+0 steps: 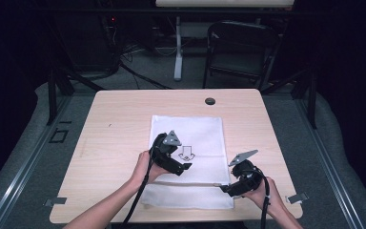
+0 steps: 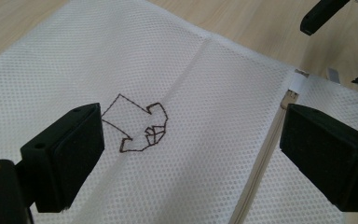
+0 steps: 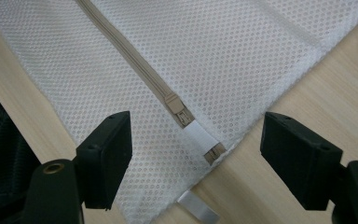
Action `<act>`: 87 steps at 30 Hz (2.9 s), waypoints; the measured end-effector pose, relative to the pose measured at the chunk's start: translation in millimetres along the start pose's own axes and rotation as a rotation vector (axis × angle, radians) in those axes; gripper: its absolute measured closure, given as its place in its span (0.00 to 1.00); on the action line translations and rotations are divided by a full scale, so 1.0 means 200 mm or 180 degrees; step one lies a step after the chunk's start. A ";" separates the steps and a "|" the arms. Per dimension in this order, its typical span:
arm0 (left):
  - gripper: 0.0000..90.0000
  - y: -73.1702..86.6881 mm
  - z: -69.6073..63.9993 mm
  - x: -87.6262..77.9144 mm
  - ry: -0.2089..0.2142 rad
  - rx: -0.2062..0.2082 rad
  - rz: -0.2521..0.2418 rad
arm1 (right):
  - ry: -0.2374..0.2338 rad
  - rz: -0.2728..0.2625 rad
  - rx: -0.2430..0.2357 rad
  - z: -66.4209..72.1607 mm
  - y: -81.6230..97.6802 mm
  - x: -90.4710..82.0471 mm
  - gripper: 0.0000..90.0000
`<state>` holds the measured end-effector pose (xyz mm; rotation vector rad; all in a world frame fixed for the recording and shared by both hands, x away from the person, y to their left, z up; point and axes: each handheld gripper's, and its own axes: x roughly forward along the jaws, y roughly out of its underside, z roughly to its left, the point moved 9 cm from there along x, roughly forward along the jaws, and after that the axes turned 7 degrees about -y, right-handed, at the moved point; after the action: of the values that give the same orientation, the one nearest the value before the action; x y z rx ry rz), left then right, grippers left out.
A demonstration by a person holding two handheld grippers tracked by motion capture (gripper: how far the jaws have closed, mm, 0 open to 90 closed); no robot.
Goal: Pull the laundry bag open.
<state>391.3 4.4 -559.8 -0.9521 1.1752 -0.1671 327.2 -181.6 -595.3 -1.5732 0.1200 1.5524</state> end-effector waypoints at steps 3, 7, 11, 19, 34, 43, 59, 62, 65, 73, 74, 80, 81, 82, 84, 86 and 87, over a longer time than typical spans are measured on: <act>0.08 0.00 -0.03 0.02 0.0032 -0.0004 0.0001 | -0.0004 -0.0022 0.0044 -0.01 0.00 0.01 0.34; 0.08 0.01 -0.07 0.05 0.0103 0.0060 0.0035 | 0.0038 -0.0011 0.0078 -0.02 0.01 0.01 0.50; 0.09 0.02 -0.12 0.09 0.0166 0.0104 0.0046 | 0.0036 0.0074 0.0042 -0.03 0.03 0.02 0.73; 0.16 0.02 -0.20 0.17 0.0329 0.0215 0.0107 | 0.0013 0.0120 0.0008 -0.02 0.03 0.05 0.97; 0.17 0.05 -0.31 0.31 0.0511 0.0305 0.0248 | 0.0041 0.0282 -0.0002 -0.05 0.06 0.12 1.00; 0.34 0.05 -0.41 0.37 0.0678 0.0507 0.0282 | 0.0018 0.0306 0.0053 -0.06 0.06 0.14 1.00; 0.75 0.05 -0.52 0.45 0.0786 0.0773 0.0314 | -0.0028 0.0392 0.0107 -0.06 0.08 0.17 1.00; 0.81 0.05 -0.51 0.45 0.0738 0.0806 0.0329 | 0.0001 0.0421 0.0077 -0.06 0.08 0.17 1.00; 0.89 0.05 -0.52 0.44 0.0774 0.0849 0.0296 | 0.0003 0.0493 0.0020 -0.07 0.08 0.16 1.00; 0.80 0.05 -0.53 0.46 0.0829 0.0842 0.0322 | -0.0027 0.0366 0.0148 -0.06 0.08 0.17 1.00; 0.80 0.05 -0.53 0.46 0.0832 0.0843 0.0333 | -0.0023 0.0366 0.0145 -0.06 0.08 0.17 1.00; 0.88 0.05 -0.53 0.47 0.0815 0.0829 0.0351 | -0.0038 0.0303 0.0182 -0.05 0.07 0.18 1.00; 0.89 0.05 -0.53 0.47 0.0834 0.0817 0.0332 | -0.0029 0.0362 0.0133 -0.06 0.08 0.17 1.00; 0.90 0.04 -0.53 0.47 0.0846 0.0826 0.0329 | 0.0028 0.0418 0.0116 -0.07 0.08 0.17 1.00; 0.90 0.04 -0.53 0.46 0.0809 0.0883 0.0360 | 0.0034 0.0391 0.0144 -0.06 0.08 0.17 1.00; 0.90 0.03 -0.53 0.46 0.0813 0.0877 0.0325 | 0.0030 0.0383 0.0147 -0.06 0.08 0.17 1.00; 0.90 0.03 -0.53 0.46 0.0807 0.0872 0.0340 | 0.0031 0.0382 0.0148 -0.06 0.08 0.17 1.00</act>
<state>339.6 -102.1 -635.7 -0.6376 1.3920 -0.3616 334.4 -182.0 -634.6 -1.5616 0.2584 1.6227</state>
